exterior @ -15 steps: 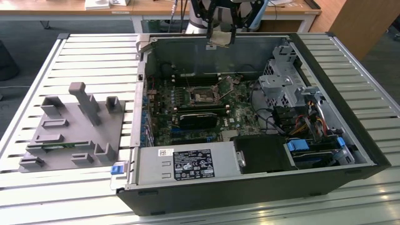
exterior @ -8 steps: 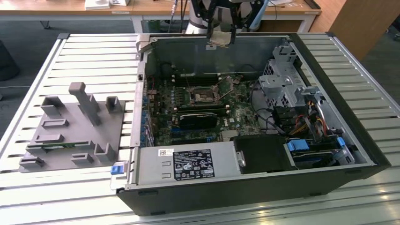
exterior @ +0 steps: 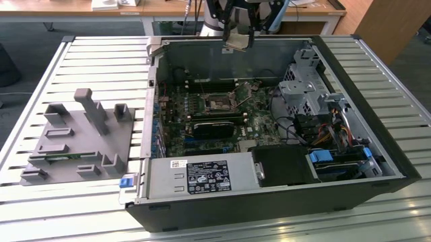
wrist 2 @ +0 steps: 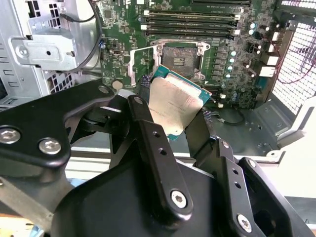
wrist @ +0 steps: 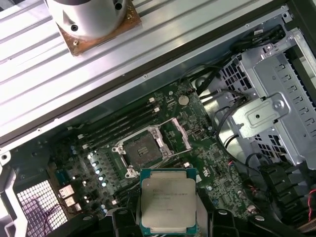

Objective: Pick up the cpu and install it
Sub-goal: 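Place the cpu into insertion slot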

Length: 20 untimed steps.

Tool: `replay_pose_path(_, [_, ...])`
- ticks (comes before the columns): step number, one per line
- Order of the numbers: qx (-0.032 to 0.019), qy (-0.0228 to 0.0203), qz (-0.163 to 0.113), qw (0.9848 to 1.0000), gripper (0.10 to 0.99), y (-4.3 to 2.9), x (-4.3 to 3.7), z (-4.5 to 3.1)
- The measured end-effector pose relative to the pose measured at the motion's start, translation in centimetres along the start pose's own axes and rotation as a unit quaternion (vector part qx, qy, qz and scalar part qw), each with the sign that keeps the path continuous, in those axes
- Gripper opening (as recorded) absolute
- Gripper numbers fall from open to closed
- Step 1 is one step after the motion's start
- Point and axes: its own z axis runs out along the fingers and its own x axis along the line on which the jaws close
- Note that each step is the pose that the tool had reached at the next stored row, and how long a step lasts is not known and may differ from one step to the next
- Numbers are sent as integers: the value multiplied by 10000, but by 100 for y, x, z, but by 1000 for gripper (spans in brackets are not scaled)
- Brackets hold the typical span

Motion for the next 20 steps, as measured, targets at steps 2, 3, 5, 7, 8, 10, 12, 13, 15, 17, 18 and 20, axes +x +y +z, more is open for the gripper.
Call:
replay_pose_path(2, [1, -2, 41, 10000, 533, 0, 0, 0])
replay_pose_path(3, [1, -4, 60, 10000, 533, 0, 0, 0])
replay_pose_path(5, [2, -6, 98, 10000, 533, 0, 0, 0])
replay_pose_path(7, [2, -9, 138, 9999, 533, 0, 0, 0])
replay_pose_path(8, [3, -10, 157, 9999, 533, 0, 0, 0])
replay_pose_path(10, [3, -12, 195, 9998, 533, 0, 0, 0])
replay_pose_path(12, [4, -15, 235, 9997, 533, 0, 0, 1])
replay_pose_path(13, [4, -16, 254, 9997, 533, 0, 0, 1])
replay_pose_path(15, [5, -18, 295, 9996, 533, 0, 0, 1])
replay_pose_path(17, [5, -21, 333, 9994, 533, 0, 0, 1])
replay_pose_path(18, [6, -22, 354, 9994, 533, 0, 0, 1])
replay_pose_path(20, [6, -25, 403, 9992, 533, 0, 0, 1])
